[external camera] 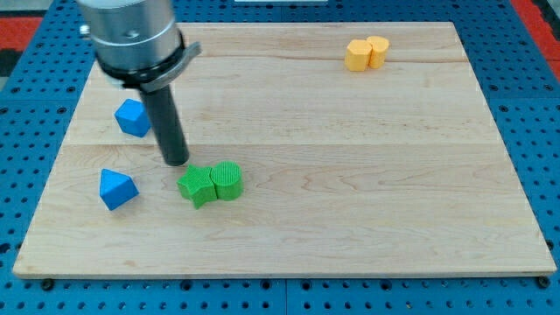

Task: Push the blue triangle into the blue cube

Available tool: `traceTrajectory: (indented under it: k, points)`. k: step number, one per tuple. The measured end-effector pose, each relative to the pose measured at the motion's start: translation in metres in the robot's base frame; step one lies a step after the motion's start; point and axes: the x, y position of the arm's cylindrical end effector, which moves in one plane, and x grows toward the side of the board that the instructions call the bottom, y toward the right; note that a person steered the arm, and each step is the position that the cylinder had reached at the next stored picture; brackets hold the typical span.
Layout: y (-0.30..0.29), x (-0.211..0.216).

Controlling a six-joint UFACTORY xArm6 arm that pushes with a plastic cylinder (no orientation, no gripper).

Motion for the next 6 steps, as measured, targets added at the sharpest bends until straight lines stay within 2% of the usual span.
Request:
traceTrajectory:
  k: [2, 3, 4, 6]
  points:
    - [-0.016, 0.079]
    - [-0.058, 0.071]
    - [-0.075, 0.048]
    - [-0.073, -0.011]
